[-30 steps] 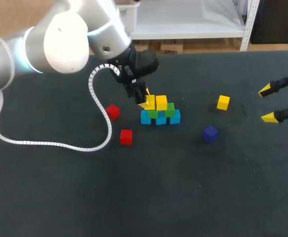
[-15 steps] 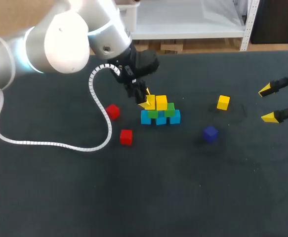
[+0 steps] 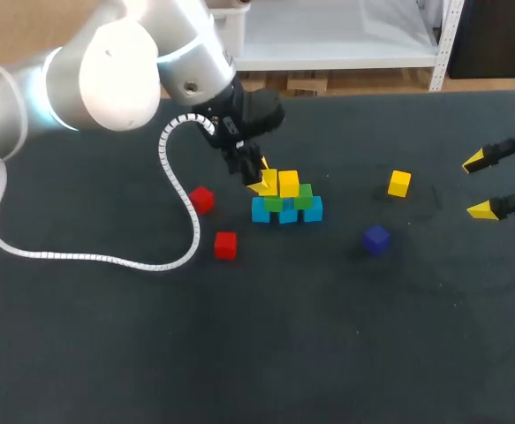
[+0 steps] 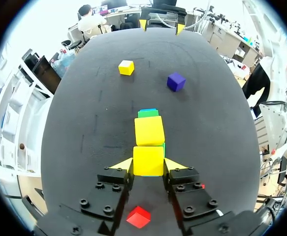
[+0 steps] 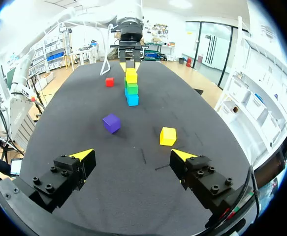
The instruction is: Place the blue cubes, place green cubes on the blue cubes, place the yellow cubes on the green cubes, then place the red cubes on the yellow cubes, and place purple cube on the red cubes.
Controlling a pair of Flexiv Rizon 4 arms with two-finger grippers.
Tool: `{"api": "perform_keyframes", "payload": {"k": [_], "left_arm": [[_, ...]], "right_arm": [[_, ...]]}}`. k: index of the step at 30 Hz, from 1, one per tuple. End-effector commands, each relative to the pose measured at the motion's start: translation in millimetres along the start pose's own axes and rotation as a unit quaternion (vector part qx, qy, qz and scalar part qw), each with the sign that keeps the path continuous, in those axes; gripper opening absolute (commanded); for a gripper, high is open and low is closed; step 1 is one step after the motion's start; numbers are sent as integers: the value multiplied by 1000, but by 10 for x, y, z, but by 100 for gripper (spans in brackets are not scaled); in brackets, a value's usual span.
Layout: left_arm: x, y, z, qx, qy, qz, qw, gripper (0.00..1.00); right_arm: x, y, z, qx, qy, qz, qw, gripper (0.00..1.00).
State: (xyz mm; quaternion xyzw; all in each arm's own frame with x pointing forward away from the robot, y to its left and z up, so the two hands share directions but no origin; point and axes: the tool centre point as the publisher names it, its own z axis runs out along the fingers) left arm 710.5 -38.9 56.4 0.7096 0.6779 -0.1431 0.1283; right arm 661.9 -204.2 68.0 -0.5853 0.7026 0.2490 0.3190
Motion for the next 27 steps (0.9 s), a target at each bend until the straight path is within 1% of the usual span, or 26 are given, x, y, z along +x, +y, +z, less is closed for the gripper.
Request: {"api": "perform_keyframes", "payload": {"k": [1,12,17,20,21,22,23,24,25,26,27], "left_arm": [[-13,21,1,3,1,1,1000,0],[-35,0,10,4,1,4,1000,0],[-36,-2,13,4,1,4,1000,4],[-34,-4,14,5,2,4,1000,13],[-33,-5,15,5,1,4,1000,19],[-33,-6,16,5,1,4,1000,30],[-32,-7,18,5,1,3,1000,34],[-32,-8,18,6,1,3,1000,40],[-32,-8,19,6,1,3,1000,41],[-32,-8,19,6,1,3,1000,45],[-32,-9,20,6,1,2,1000,47]], "right_arm": [[1,0,1,0,-1,0,1000,100],[1,0,1,0,-1,0,1000,100],[1,0,1,0,-1,0,1000,100],[1,0,1,0,-1,0,1000,100],[1,0,1,0,-1,0,1000,100],[1,0,1,0,-1,0,1000,100],[1,0,1,0,-1,0,1000,100],[1,0,1,0,-1,0,1000,100],[1,0,1,0,-1,0,1000,100],[1,0,1,0,-1,0,1000,100],[1,0,1,0,-1,0,1000,100]]}}
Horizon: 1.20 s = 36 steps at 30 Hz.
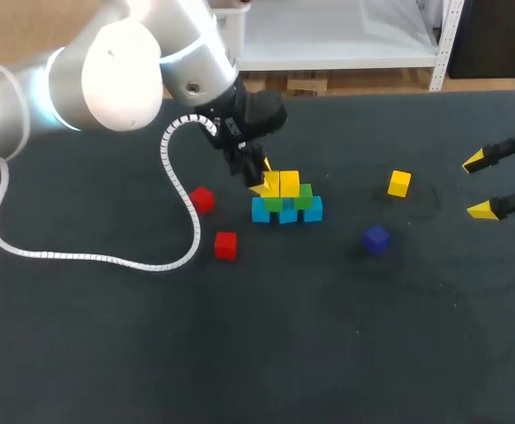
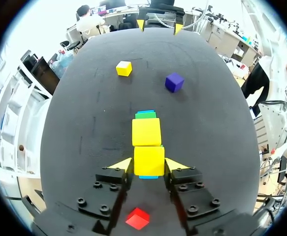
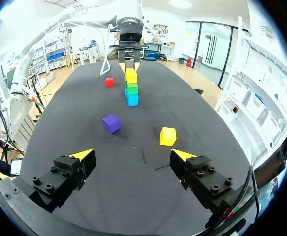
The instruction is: Place the blue cubes, place green cubes on the blue cubes, place the yellow cubes on the green cubes, then place the red cubes on the yellow cubes, and place purple cube on the red cubes.
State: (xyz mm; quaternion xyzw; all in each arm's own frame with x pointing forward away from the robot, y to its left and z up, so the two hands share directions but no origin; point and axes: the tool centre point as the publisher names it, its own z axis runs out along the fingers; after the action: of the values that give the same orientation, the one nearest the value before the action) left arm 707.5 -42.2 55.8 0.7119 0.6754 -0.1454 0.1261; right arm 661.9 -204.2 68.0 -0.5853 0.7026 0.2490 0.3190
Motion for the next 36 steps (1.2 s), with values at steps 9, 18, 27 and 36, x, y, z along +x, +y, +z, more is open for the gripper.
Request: {"api": "perform_keyframes", "payload": {"k": [9,18,27,36], "left_arm": [[-5,17,6,3,1,-2,1000,49],[-43,27,13,3,1,1,1000,50],[-48,31,15,3,1,0,1000,50],[-59,51,25,3,2,-1,1000,51]], "right_arm": [[1,0,1,0,-1,0,1000,100],[1,0,1,0,-1,0,1000,100],[1,0,1,0,-1,0,1000,100],[1,0,1,0,-1,0,1000,100]]}}
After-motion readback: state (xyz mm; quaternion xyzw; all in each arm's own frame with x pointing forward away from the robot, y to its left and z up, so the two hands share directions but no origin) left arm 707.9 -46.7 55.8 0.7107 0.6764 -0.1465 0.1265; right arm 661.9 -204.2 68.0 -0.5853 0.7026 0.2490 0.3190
